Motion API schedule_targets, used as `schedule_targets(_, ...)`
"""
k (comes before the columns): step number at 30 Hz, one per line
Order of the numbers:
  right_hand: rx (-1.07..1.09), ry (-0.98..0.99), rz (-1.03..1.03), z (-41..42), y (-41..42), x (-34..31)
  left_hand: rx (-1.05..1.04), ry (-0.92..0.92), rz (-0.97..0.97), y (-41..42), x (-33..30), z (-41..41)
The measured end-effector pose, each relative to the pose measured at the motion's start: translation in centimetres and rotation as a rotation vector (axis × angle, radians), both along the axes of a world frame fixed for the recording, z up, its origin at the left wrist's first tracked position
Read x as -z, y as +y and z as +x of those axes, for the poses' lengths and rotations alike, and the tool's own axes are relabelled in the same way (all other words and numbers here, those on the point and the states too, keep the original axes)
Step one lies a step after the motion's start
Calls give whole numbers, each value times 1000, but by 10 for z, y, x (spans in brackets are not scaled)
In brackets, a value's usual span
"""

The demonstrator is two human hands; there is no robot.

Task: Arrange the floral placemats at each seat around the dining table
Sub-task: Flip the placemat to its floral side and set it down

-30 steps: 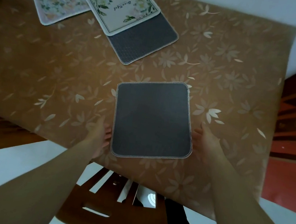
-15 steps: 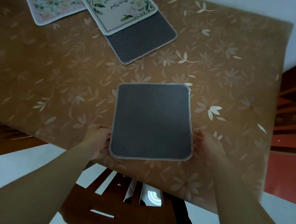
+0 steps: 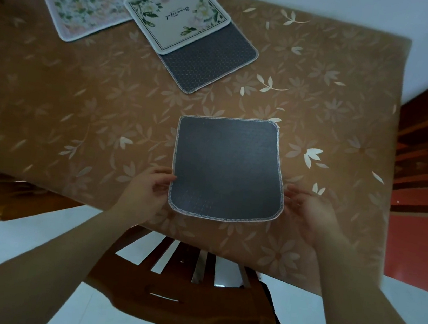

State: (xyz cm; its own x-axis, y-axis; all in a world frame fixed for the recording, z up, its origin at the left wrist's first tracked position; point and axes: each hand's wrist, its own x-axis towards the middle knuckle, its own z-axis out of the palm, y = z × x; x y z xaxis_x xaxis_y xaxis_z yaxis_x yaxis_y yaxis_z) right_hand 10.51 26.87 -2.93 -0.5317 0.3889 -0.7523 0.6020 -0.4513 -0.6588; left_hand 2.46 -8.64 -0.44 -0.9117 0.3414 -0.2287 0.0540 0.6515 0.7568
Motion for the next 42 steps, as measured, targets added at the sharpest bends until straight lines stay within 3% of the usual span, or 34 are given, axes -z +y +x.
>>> schedule_targets(4, -184, 95, 286, 21, -14, -6, 296, 265, -90, -5, -1, 3)
schedule_targets(7, -463, 108, 561, 35, -24, 4, 422, 376, -188, -7, 2, 5)
schedule_targets(11, -1006, 76, 864, 50, -39, 24, 474, 413, -347, -11, 11, 11)
schedule_targets(14, -1242, 126, 1037, 54, -53, 37, 406, 396, -403, -12, 16, 18)
schedule_targets(22, -1152, 309, 1291, 40, -63, 28, 292, 345, -393, -27, 13, 27)
schedule_targets(27, -1236, 283, 1313, 35, -61, 27, 285, 334, -328, -21, 11, 33)
schedule_targets(34, -1099, 468, 1362, 31, -73, 15, 363, 398, -378, -29, 8, 36)
schedule_targets(38, -1048, 483, 1341, 31, -77, -9, 359, 448, -291, -33, -3, 37)
schedule_targets(42, -1043, 490, 1318, 15, -70, -58, 280, 451, -78, -39, -38, 15)
